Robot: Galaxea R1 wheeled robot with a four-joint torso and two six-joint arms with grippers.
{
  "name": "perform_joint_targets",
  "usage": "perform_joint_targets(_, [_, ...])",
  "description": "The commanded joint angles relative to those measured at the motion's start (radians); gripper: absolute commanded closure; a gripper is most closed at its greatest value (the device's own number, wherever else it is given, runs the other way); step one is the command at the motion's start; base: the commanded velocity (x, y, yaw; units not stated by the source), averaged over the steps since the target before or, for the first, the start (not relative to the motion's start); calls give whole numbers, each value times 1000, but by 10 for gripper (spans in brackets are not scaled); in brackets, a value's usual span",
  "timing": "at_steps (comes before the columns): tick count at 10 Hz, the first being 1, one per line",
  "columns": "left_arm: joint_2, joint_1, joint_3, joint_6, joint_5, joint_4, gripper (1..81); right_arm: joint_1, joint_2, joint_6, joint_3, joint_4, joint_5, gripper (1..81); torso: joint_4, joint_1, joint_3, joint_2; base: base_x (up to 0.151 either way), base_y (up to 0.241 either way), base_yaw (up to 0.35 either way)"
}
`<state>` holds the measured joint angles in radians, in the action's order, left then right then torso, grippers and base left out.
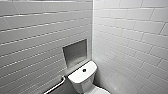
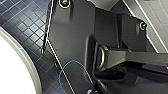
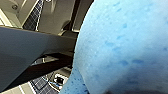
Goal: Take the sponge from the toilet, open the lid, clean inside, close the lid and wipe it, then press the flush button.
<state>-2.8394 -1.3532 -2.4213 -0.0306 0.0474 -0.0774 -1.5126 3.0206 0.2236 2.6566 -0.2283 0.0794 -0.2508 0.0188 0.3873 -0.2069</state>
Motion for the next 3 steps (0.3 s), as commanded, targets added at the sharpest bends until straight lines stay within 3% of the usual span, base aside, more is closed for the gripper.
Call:
perform_joint_targets(1, [-167, -37, -201, 1, 23, -16, 811, 41, 40, 6, -17, 1, -67, 811, 0, 0, 0, 0, 0, 0, 0])
perform_joint_targets(3, [-219, -42, -271, -9, 23, -16, 811, 44, 40, 6, -12, -5, -70, 811, 0, 0, 0, 0, 0, 0, 0])
